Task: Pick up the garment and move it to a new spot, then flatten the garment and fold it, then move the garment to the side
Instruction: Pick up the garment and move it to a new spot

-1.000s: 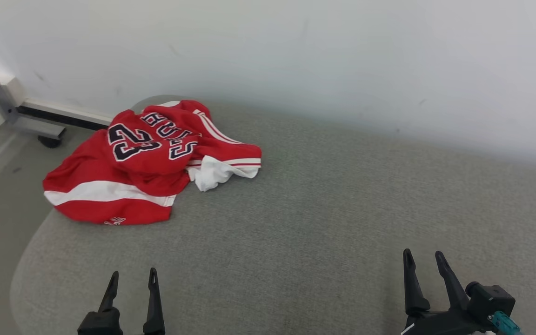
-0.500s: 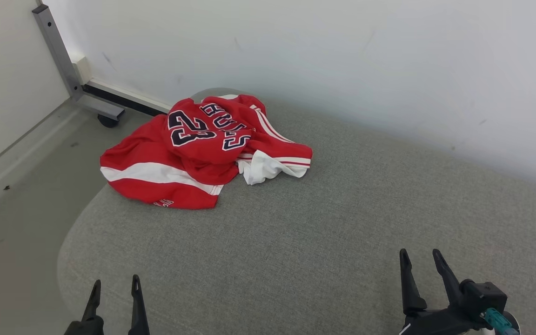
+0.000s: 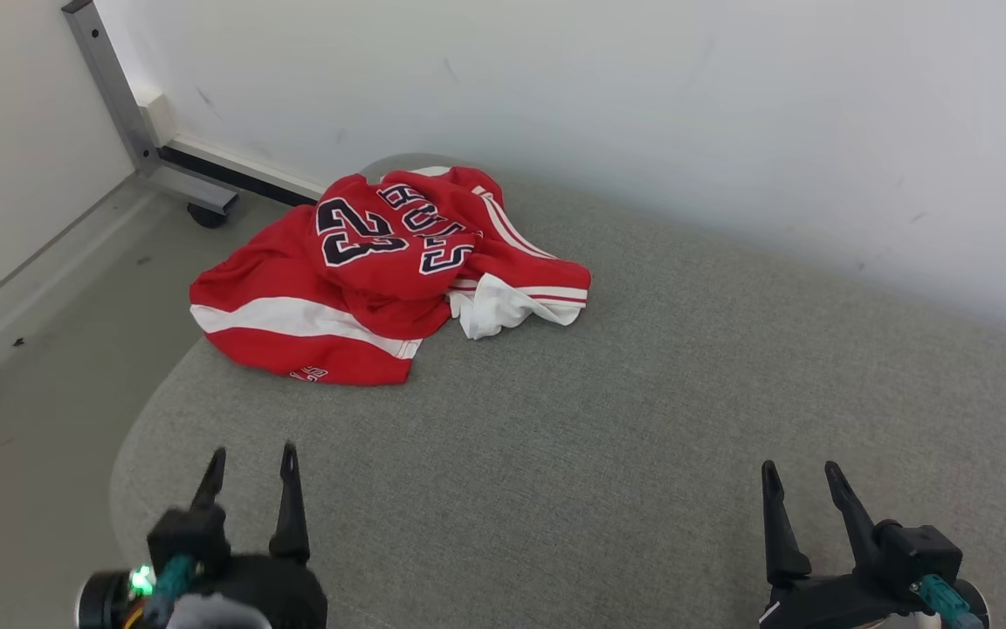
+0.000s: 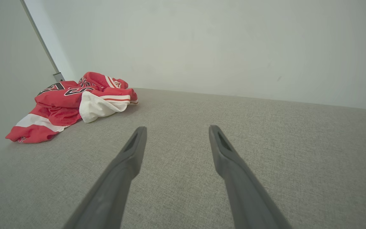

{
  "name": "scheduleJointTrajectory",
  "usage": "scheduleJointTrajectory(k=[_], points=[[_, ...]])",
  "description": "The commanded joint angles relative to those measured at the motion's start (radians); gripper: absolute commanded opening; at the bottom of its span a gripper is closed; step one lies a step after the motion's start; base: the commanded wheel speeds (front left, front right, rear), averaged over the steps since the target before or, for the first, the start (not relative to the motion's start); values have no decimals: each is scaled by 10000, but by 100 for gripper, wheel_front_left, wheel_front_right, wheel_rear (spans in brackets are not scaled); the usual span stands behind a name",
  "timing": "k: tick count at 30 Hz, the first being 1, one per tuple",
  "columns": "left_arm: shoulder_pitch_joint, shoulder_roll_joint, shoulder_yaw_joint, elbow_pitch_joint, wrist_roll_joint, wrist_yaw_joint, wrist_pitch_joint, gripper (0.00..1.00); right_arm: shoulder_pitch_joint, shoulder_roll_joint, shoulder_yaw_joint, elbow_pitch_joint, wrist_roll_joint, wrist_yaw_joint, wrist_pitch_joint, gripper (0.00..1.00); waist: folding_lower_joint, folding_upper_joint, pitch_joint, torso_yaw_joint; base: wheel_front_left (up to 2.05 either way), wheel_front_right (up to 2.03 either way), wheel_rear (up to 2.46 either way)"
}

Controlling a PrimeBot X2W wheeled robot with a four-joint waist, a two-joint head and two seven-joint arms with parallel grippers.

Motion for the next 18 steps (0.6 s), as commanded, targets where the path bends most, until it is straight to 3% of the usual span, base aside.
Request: scheduleJointTrajectory(k=[1,5,10,18], points=[[-868,-15,-15,419,-134,-113,257,100,52,13,12,-89,-109,-21,-7,100,0,0,249,-99,0,0,0],[-2206,-47,-23,1255,-406,-228,670,100,-205,11,99,-186,-241,-21,28,100,0,0,687,-464,0,0,0],[-4349,295,309,2734,-779,-282,1174,100,-648,7,552,-490,-440,-21,193,100,0,0,1483,-1581,0,0,0],[-6880,1449,865,4631,-1437,-723,2475,100,-1030,8,1137,-1396,-761,-21,696,100,0,0,2930,-3711,0,0,0]])
